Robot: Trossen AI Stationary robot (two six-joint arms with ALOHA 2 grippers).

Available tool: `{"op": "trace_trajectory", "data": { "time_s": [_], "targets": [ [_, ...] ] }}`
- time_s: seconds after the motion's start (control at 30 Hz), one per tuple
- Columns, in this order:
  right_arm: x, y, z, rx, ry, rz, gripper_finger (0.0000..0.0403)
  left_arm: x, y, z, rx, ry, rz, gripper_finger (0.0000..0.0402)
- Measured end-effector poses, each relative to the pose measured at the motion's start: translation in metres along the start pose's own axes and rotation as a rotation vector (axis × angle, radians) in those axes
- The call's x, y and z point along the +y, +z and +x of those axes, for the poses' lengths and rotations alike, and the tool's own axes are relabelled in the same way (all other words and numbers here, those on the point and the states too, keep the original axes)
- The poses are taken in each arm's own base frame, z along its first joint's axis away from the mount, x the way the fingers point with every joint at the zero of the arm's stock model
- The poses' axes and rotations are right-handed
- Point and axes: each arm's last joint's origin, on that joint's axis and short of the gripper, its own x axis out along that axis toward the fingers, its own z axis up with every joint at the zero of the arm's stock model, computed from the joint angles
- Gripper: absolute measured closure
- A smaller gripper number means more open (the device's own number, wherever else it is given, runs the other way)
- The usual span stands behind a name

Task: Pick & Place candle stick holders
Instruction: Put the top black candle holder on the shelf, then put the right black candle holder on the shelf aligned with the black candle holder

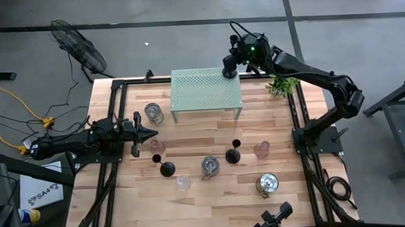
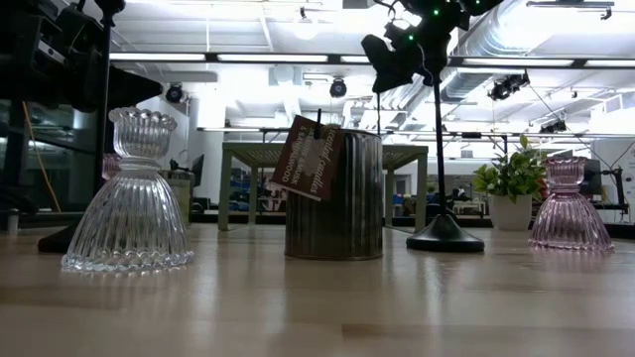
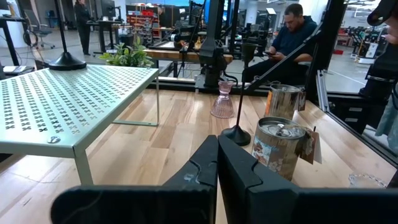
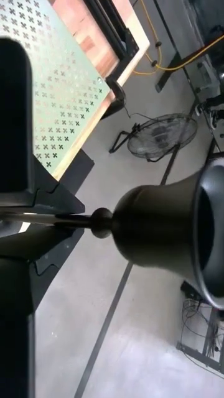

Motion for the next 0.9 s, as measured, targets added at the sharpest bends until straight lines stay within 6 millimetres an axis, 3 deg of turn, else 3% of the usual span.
{"op": "trace_trajectory", "data": {
  "time_s": [0.33, 0.63, 0.9],
  "targets": [
    [0.001, 0.000, 0.000, 0.001, 0.029, 0.002, 0.0360, 0.000, 0.000, 0.000, 0.000, 0.000, 0.000, 0.0402],
    [0.000, 0.001, -0.001, -0.007, 0.007, 0.029, 0.0255, 0.000, 0.000, 0.000, 0.000, 0.000, 0.000, 0.0402],
    [-0.004, 0.004, -0.021, 0.021, -0.002, 0.037, 0.0194, 0.000, 0.000, 0.000, 0.000, 0.000, 0.000, 0.0402]
  ]
}}
